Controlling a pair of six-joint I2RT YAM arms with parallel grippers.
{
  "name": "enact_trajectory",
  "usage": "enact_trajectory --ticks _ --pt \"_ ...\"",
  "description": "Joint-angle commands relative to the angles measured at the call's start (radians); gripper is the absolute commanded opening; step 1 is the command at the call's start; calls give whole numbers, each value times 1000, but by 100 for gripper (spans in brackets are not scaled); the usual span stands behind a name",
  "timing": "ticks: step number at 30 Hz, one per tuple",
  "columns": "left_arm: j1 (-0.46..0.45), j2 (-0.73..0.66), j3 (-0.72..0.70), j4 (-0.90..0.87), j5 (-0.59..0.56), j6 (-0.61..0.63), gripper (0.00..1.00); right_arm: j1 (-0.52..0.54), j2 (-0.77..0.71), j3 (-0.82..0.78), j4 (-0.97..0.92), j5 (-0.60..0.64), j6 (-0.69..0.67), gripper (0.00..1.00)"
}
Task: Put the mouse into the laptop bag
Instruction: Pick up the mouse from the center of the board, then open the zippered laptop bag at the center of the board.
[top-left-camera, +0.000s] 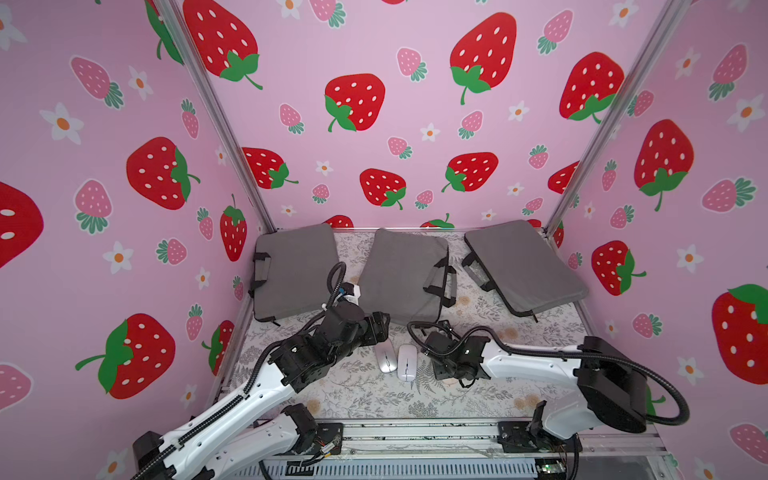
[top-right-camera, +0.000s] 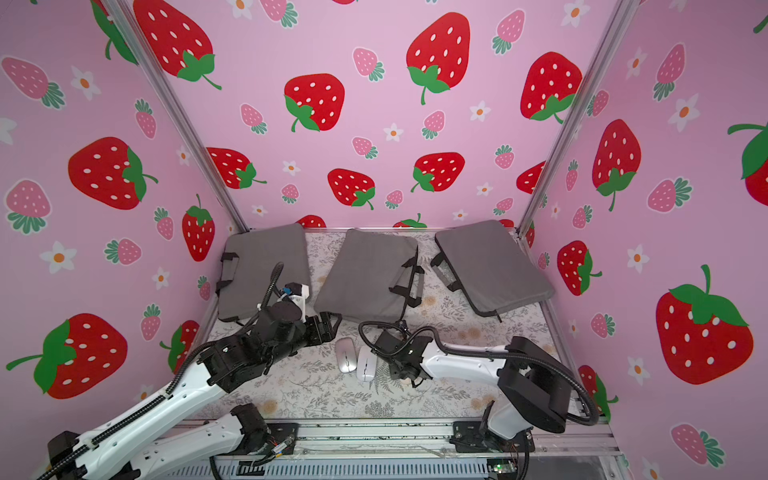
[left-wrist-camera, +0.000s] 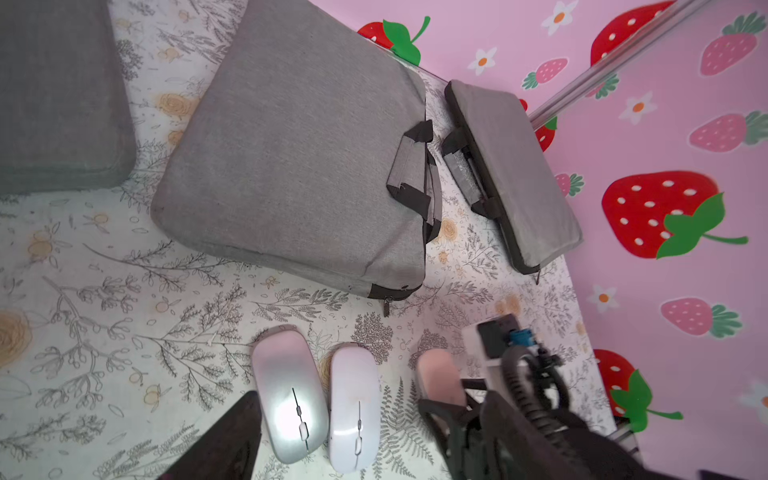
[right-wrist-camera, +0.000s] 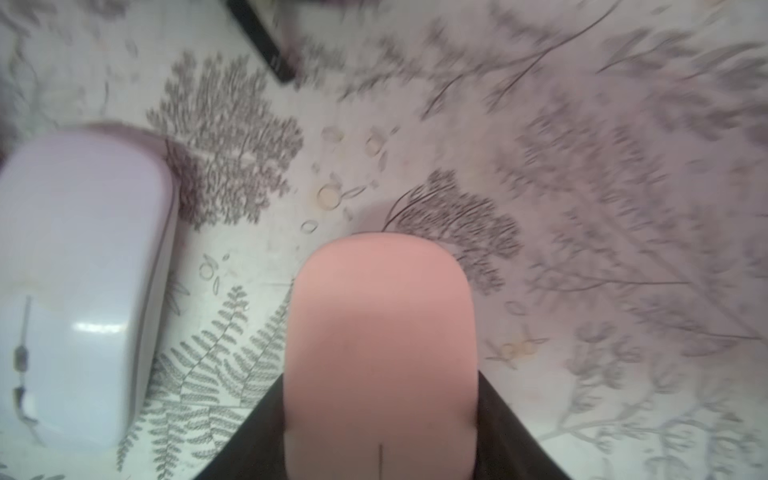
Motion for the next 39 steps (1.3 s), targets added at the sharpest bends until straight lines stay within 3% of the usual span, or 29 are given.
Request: enact_trajectory --ticks 1,3,7,10,14,20,29,30,31,35,39 --pt "7 76 62 113 15 112 94 -76 -167 -24 -56 95 -35 57" --pt "17 159 125 106 42 139 100 -128 -274 -53 -51 110 -48 57" --pt "68 373 276 106 166 172 94 -247 -444 -130 -7 51 -78 55" --pt "115 556 407 91 266 196 89 -297 -489 -144 -34 34 -95 55" --pt "138 846 662 -15 277 259 89 -312 -505 -150 -51 13 -100 54" --pt "128 1304 1133 -304 116 308 86 -316 -552 -182 -61 11 -114 54" --pt "52 1781 1732 -635 -277 370 80 -322 -612 -246 -56 5 -105 54" --pt "49 1802 1743 -636 -289 373 77 -322 -621 -252 -55 6 -105 54" --pt "46 1807 1735 -626 -291 374 66 -323 -630 -258 -54 6 -102 54" --pt "42 1780 1662 -574 -240 376 4 -324 -659 -276 -50 5 -99 54" --pt "40 1722 1640 -542 -187 389 0 -328 -667 -287 -33 -11 -98 54"
